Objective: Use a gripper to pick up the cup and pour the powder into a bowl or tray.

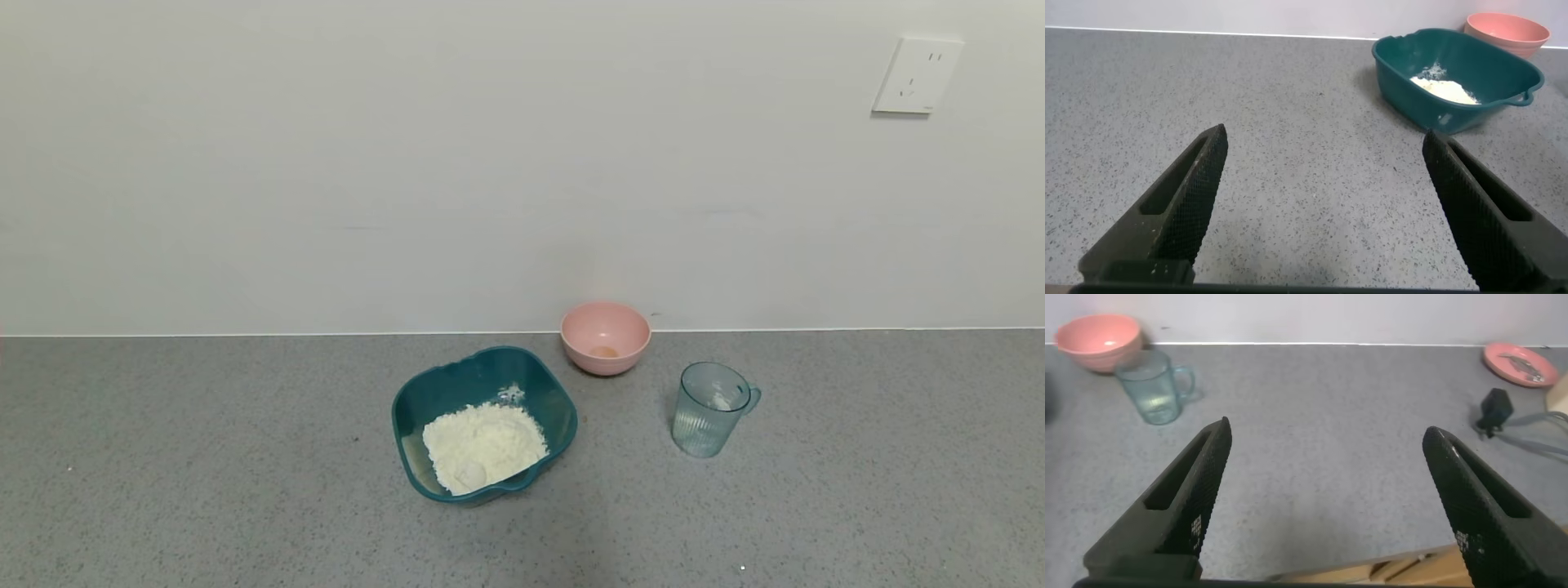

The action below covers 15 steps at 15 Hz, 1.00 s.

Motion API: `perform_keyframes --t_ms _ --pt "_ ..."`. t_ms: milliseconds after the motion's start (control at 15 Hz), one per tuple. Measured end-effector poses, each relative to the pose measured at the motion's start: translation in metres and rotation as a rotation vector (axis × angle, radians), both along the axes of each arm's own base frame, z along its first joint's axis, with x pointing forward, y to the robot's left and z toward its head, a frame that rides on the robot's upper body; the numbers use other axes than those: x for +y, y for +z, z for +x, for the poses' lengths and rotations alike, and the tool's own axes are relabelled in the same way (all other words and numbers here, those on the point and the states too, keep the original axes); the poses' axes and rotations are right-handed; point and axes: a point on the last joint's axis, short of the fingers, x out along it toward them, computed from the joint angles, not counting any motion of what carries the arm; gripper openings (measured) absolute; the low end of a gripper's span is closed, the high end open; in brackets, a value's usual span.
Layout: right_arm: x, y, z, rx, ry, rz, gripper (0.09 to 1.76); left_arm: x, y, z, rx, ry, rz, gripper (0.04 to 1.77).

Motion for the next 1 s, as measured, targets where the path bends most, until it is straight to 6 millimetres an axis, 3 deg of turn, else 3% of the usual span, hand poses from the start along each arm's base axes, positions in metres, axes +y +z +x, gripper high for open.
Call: perform_keyframes --t_ms 467,1000 --pt "0.006 -0.043 -0.02 -0.09 0.151 -0.018 1.7 0.0 0.0 0.0 0.0 0.0 0.0 1.72" --pt "0.006 -0.087 0.006 -0.129 0.159 -0.08 1.7 0.0 0.0 0.0 0.0 0.0 0.0 1.72"
